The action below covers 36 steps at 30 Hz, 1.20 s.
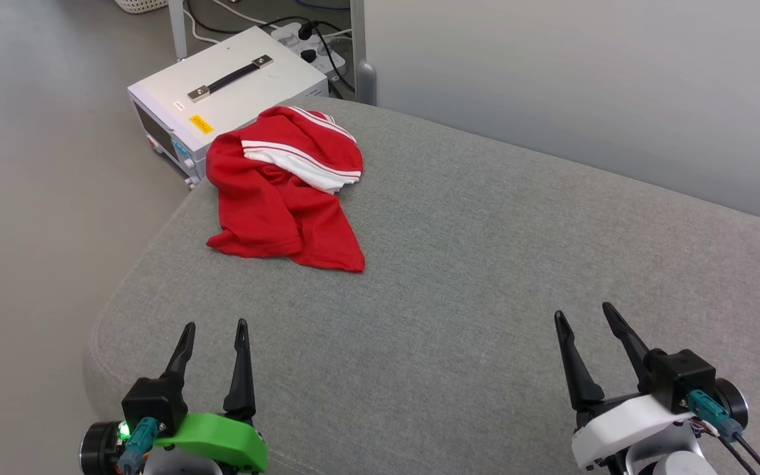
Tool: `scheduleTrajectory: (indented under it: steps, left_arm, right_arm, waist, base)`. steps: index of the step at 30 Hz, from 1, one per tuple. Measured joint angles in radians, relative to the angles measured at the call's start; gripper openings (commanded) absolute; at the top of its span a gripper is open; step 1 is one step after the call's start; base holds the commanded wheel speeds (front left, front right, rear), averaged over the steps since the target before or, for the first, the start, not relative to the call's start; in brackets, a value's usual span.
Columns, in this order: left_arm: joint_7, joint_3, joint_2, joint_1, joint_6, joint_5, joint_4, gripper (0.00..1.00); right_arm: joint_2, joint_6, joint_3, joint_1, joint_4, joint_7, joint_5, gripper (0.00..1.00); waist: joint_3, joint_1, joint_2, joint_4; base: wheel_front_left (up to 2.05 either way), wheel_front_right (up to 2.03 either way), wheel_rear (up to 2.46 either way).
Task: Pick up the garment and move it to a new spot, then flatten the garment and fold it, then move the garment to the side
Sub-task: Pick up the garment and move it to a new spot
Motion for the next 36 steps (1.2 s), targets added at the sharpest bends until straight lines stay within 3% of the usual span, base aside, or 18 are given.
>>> scheduleTrajectory:
  steps: [13,21,23,27,36]
  left_arm:
    - [0.000,0.000,0.000,-0.010,-0.004,0.009,0.024,1.00]
    - [0.000,0.005,0.029,-0.227,-0.049,-0.057,0.140,1.00]
    - [0.020,-0.001,0.070,-0.304,-0.056,-0.072,0.192,1.00]
    - [0.159,-0.035,0.189,-0.504,-0.063,-0.125,0.266,1.00]
    - [0.500,-0.279,0.515,-0.800,-0.066,-0.396,0.326,1.00]
  right_arm:
    - [0.000,0.000,-0.004,-0.024,-0.010,0.000,-0.012,1.00]
    - [0.000,0.000,-0.008,-0.097,-0.034,-0.001,-0.047,1.00]
    - [0.000,0.000,-0.006,-0.116,-0.047,-0.002,-0.053,1.00]
    - [0.001,0.000,-0.001,-0.163,-0.063,-0.002,-0.073,1.00]
    - [0.001,0.000,0.015,-0.236,-0.089,-0.002,-0.064,1.00]
  waist:
    - [0.048,0.0000,0.0000,-0.018]
    - [0.156,0.0000,0.0000,-0.059]
    - [0.188,0.0000,0.0000,-0.073]
    - [0.260,0.0001,0.0000,-0.108]
    - [0.406,0.0002,0.0000,-0.209]
  base:
    - [0.00,0.00,0.00]
    - [0.00,0.00,0.00]
    - [0.00,0.00,0.00]
    - [0.00,0.00,0.00]
    - [0.00,0.00,0.00]
